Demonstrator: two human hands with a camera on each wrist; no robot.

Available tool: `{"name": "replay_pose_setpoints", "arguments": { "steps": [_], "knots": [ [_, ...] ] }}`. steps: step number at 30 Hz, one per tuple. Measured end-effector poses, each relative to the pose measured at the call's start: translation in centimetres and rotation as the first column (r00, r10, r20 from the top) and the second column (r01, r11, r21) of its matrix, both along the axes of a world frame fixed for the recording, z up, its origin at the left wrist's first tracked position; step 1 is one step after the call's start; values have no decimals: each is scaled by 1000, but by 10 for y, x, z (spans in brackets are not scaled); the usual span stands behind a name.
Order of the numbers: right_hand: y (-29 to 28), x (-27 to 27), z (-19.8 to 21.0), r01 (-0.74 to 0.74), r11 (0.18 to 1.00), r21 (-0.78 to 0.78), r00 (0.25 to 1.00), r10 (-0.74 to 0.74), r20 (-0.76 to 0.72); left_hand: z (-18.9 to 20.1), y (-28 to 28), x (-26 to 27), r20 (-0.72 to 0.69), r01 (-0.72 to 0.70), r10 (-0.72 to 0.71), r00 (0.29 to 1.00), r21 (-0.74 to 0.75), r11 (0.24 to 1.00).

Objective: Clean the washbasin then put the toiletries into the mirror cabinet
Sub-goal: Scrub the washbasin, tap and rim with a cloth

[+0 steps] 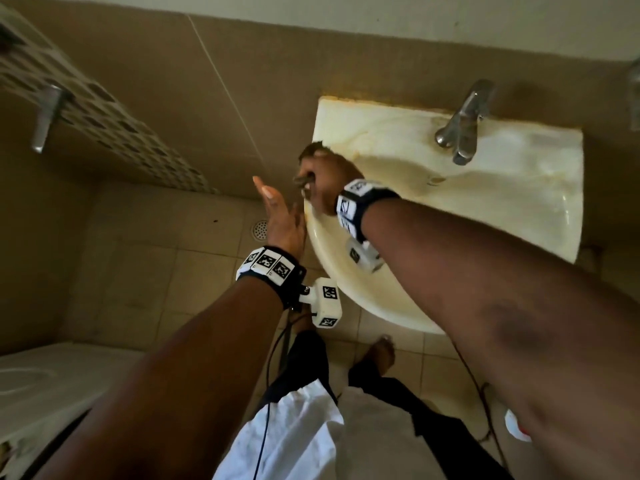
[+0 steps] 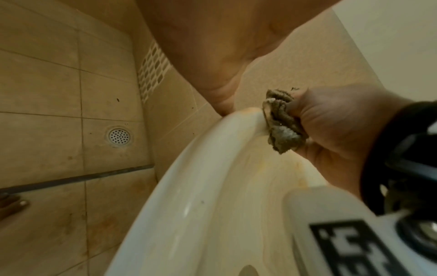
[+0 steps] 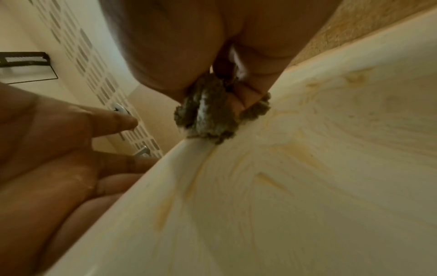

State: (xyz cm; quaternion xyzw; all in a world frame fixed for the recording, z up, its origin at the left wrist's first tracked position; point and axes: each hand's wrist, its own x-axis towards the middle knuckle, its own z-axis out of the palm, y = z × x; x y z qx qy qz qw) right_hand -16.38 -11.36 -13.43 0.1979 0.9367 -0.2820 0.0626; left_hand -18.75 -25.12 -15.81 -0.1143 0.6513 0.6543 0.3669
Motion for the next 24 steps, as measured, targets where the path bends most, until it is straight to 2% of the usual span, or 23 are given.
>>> {"name": "replay_pose_setpoints", "arguments": {
  "steps": [2,3,4,5,8,11,14,16,17,18,19,20,21,22,23,24],
  "knots": [
    [10,-10,0,22,1000,-10,1000,-22,-13,40,3,7,91,-28,18,996,103,994],
    [6,-5,-1,12,1000,-26,1000,-12,-5,46,5,10,73,-24,20,997,55,998],
    [-4,9,-4,-28,998,-47,999,27,-20,45,4,13,31,-50,49,998,30,998],
    [-16,25,-8,-80,993,-89,996,77,-39,41,2,14,55,-92,88,995,82,992],
    [-48,92,-11,-181,969,-166,983,172,-64,38,0,17,100,-144,134,986,97,985],
    [-54,148,-5,-266,939,-220,964,264,-38,39,4,15,124,-167,153,981,115,979],
    [-31,132,-5,-297,918,-264,953,302,-22,38,4,12,104,-120,108,989,117,986],
    [-11,92,-13,-209,955,-210,977,212,-6,39,5,13,75,-85,77,994,114,990],
    [-1,71,-19,-96,978,-186,995,102,23,41,4,13,61,-70,64,996,112,991],
    [10,53,-26,78,979,-188,996,-66,68,43,4,12,59,-61,55,997,99,993],
    [17,42,-30,301,920,-253,953,-282,109,41,4,13,54,-43,39,998,75,996],
    [23,38,-34,486,790,-374,873,-461,160,39,6,12,13,17,-18,1000,27,999],
    [22,36,-37,586,628,-512,795,-570,211,37,5,11,-83,115,-117,990,-36,993],
    [19,40,-39,617,518,-592,750,-614,245,34,7,11,-187,223,-238,953,-98,970],
    [10,45,-40,619,457,-638,752,-578,316,27,6,11,-246,300,-326,913,-138,944],
    [1,55,-40,629,357,-691,750,-512,418,21,6,11,-262,354,-385,885,-157,922]
  ]
}}
